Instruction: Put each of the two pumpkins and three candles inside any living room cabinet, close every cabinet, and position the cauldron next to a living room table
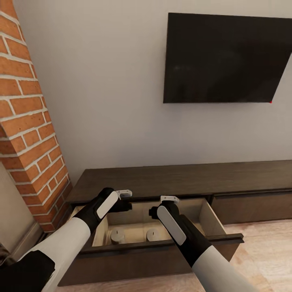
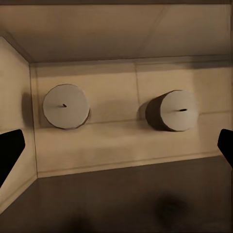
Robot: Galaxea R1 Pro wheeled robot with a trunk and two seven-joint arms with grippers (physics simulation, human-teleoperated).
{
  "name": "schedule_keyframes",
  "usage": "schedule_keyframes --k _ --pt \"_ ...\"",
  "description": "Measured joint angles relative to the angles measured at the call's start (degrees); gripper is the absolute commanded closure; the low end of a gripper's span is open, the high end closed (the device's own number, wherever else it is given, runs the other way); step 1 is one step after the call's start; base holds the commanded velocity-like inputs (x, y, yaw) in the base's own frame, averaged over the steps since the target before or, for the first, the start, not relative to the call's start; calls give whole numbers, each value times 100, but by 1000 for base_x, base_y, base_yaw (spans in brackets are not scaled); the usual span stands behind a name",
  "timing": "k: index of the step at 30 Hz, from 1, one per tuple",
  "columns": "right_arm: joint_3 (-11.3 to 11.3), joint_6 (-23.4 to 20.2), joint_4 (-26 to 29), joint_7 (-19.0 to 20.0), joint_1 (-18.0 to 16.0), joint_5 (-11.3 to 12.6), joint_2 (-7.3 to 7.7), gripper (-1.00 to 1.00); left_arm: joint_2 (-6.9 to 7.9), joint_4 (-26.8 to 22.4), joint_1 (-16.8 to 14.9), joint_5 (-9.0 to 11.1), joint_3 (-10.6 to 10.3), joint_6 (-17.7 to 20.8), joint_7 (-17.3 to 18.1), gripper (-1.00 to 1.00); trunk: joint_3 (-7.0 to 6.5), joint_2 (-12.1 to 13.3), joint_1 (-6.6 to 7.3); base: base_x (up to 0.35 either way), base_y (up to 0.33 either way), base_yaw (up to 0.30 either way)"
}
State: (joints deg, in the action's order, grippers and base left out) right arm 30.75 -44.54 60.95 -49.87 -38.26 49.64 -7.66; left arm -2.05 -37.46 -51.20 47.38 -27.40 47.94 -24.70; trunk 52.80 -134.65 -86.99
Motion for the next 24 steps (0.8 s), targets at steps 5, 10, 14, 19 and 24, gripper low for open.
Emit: schedule_keyframes --k 5,10,14,19,24 --pt "-1 -1 1 -1 1 0 7 -100 -1 1 -1 0 -1 -2 -9 -100 -103 201 108 -106 0 -126" --pt "-1 -1 2 -1 1 2 9 -100 -1 1 -1 0 -1 -3 -12 -100 -219 401 217 -256 0 -196" --pt "-4 -1 2 -1 1 1 9 -100 -1 1 -1 0 -1 -3 -3 -100 -315 562 304 -309 0 -216" --pt "-4 -1 2 -1 1 2 10 -100 -1 1 -1 0 -1 -3 2 -100 -435 762 414 -329 0 -224" --pt "-3 -1 2 -1 1 3 11 -100 -1 -2 3 0 -1 -3 3 -100 -556 963 525 -291 0 -226"
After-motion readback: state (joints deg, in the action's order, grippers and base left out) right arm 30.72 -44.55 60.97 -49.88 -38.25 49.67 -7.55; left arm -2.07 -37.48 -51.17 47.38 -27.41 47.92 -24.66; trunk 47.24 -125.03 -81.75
